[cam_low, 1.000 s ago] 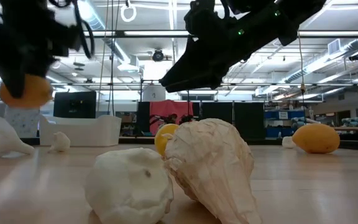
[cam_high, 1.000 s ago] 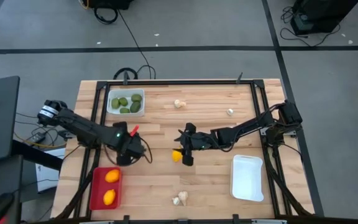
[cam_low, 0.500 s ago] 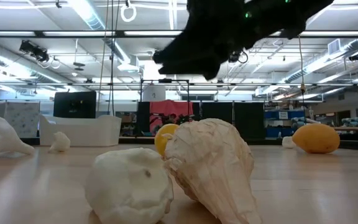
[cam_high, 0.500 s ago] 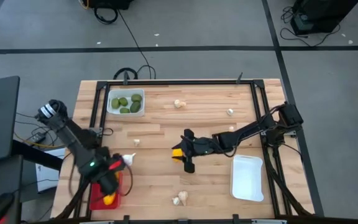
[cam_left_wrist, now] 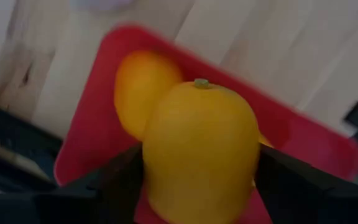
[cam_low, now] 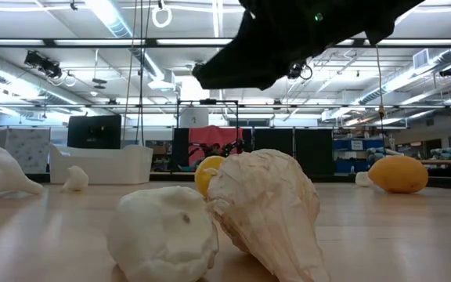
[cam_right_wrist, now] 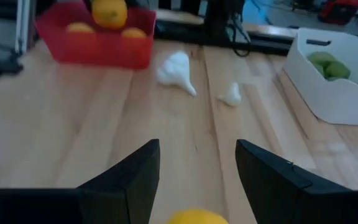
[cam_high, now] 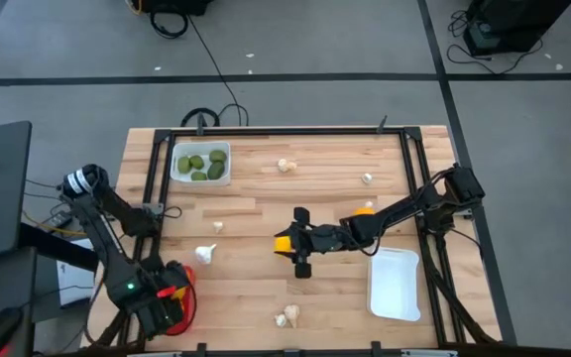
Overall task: Sort produce into baskets
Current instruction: Put the left yellow lemon into the red bin
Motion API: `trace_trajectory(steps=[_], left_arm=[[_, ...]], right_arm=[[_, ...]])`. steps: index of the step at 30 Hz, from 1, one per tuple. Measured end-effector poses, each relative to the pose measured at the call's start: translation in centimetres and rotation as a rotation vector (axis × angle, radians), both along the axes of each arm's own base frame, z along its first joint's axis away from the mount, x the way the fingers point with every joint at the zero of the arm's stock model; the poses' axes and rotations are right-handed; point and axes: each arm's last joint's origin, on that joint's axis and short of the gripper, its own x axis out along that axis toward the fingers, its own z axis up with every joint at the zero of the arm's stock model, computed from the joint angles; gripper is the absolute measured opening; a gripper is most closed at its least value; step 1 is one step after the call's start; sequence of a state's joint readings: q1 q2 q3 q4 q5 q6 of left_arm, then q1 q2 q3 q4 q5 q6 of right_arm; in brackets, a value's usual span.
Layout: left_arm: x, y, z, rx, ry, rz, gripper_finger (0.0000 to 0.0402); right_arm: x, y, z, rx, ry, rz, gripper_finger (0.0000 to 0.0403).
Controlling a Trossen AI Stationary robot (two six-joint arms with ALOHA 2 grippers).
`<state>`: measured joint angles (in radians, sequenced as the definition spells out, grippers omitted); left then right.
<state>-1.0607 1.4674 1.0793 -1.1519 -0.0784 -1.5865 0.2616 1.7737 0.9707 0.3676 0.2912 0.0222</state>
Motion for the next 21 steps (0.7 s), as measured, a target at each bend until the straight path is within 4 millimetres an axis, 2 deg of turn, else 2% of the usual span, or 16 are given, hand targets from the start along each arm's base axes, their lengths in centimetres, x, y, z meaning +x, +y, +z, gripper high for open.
trace_trajectory(steps=[5,8,12,18,21], left_arm=[[-0.3,0.3,-0.8,0.031,0.072,-0.009,0.0346],[-0.4,0.6,-0.6,0.066,0.065,-0.006,0.0365],[-0.1,1.0,0.3,0.100,-0.008,0.003,0.0373],[0.3,2.4,2.2,0.139,-0.165,0.031,0.0373],[0.6,3.3,2.7,0.175,-0.216,0.057,0.0372]], right_arm=[[-0.2,-1.2,-0.9,-0.080,0.110,0.037,0.0234],[-0.3,-2.1,-1.4,-0.059,0.175,0.062,0.0248],[-0.4,-2.4,-2.0,-0.047,0.224,0.108,0.0275],[-0.3,-2.4,-2.2,-0.123,0.242,0.160,0.0320],[0.2,-2.3,-2.8,-0.151,0.316,0.172,0.0331]])
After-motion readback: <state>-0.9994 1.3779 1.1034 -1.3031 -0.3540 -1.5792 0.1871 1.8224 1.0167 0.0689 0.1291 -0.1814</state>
